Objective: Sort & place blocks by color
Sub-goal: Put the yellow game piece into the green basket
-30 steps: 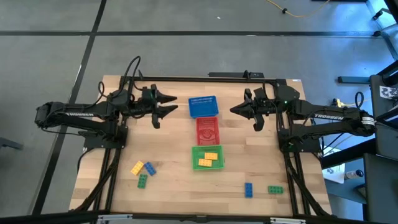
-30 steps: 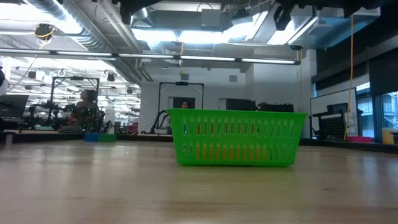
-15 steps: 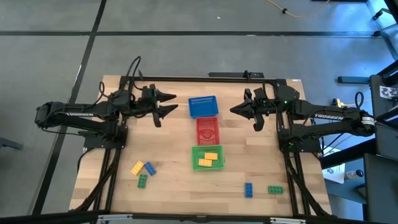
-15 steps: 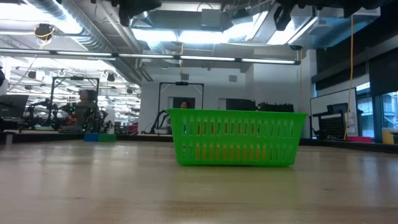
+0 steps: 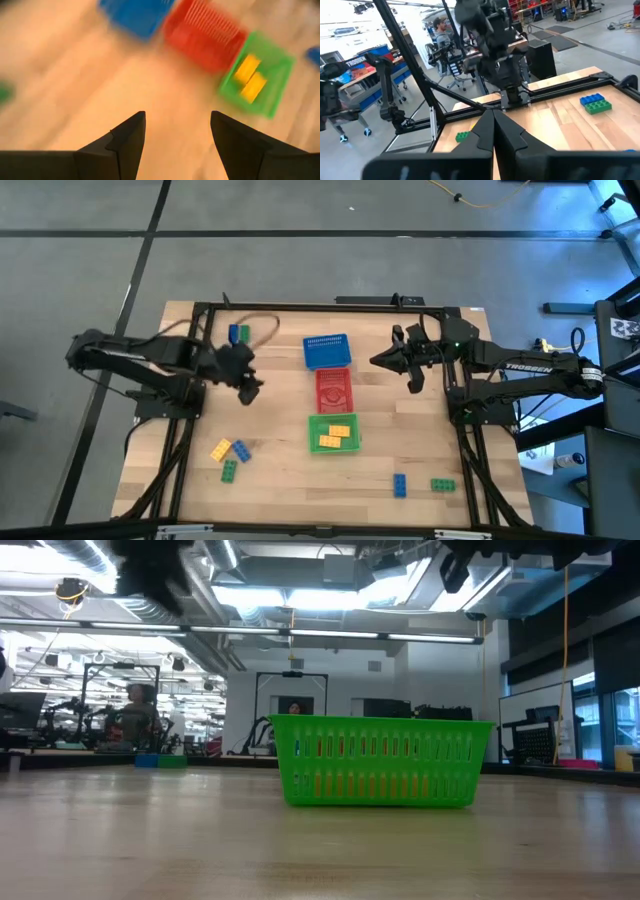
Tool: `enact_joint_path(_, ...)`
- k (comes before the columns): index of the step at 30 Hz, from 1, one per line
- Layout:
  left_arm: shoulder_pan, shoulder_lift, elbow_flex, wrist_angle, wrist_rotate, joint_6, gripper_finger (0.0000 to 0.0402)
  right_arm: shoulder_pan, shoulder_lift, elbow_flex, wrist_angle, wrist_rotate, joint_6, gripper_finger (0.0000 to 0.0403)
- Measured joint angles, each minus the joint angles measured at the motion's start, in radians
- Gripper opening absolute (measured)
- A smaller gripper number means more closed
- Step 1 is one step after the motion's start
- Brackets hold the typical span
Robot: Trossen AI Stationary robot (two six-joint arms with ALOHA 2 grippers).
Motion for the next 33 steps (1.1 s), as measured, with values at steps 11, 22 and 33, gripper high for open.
enact_joint_path(11,-0.309,0.178,-0.066,-0.190,0.095,-0.525,0.0216,0.000,0.000,0.000,0.000,-0.024,-0.001,0.0000)
enact_joint_path(22,-0.510,0.288,-0.199,-0.015,0.239,-0.832,0.0216,0.000,0.000,0.000,-0.024,-0.046,-0.004,0.0000)
enact_joint_path(33,-0.559,0.288,-0.298,0.068,0.261,-0.910,0.0216,0.000,0.000,0.000,-0.052,-0.046,0.001,0.0000)
